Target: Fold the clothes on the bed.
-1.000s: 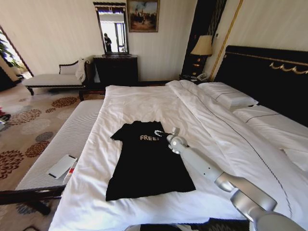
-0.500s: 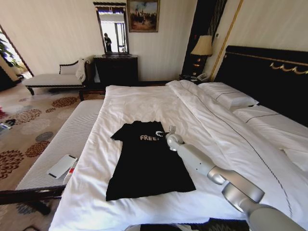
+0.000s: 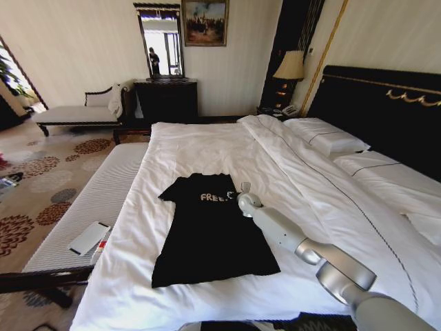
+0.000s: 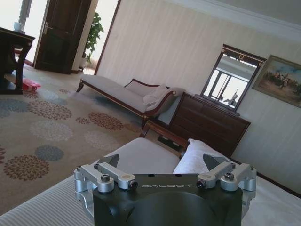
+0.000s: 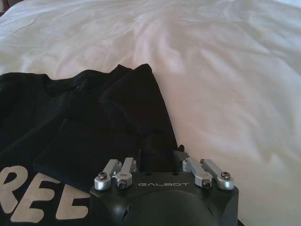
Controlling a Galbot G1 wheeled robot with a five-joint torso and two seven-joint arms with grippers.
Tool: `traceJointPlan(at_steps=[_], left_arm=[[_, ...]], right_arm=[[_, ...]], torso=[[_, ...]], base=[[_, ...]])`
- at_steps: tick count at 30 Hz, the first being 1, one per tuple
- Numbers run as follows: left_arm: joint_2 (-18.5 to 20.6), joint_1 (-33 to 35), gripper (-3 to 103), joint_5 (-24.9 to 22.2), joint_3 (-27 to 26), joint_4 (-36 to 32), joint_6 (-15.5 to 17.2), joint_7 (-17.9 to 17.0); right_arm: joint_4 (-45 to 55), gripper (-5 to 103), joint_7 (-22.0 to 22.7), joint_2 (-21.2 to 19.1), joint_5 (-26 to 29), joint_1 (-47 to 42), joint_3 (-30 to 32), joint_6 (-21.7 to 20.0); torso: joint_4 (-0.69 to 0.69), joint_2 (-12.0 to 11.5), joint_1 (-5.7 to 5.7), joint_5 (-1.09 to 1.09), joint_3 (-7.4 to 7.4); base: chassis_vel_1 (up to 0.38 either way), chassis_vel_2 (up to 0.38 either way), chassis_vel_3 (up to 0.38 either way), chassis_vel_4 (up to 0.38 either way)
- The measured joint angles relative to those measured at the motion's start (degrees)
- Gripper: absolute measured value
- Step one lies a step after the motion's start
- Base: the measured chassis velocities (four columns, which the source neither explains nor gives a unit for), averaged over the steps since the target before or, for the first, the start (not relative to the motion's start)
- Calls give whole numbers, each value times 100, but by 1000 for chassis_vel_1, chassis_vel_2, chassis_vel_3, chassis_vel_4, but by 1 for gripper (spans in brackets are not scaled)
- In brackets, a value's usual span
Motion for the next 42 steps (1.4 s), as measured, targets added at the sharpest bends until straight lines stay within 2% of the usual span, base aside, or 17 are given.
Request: traceJointPlan(at_steps=[1,4,8,10,11,25,34,42], left_arm=[[-6,-1,100,8,8,2,0,0],[-23,-5,100,35,31,3,0,0],[-76,-6,100,90,81,-9,0,0],[-83,-6,100,101,91,-10,1,0],[-86,-8,100,113,98,-10,0,0],[-111,-7,100,123,107,-37,0,5],[-153,-55,100,179,208,-50,2,11],[-163,-117,100,296,358,-49,10,27]], right_arm=[[-7,38,0,-1,-9,0,-1,0],[-15,33,0,-1,-20,7,-2,7],[-22,12,-1,-1,-51,21,3,48],[-24,12,-5,-2,-58,22,7,64],[-25,2,-13,-6,-64,22,18,80],[154,0,-221,-245,-119,-76,204,438],[166,0,-325,-600,-244,-400,753,663],[9,0,-537,-730,-376,-656,1111,864]], torso=[[0,0,0,0,0],[0,0,0,0,0],[1,0,0,0,0],[1,0,0,0,0],[1,0,0,0,0],[0,0,0,0,0],[0,0,0,2,0],[0,0,0,1,0]], base=[[0,0,0,0],[0,0,0,0],[0,0,0,0],[0,0,0,0],[0,0,0,0],[0,0,0,0],[0,0,0,0],[0,0,0,0]])
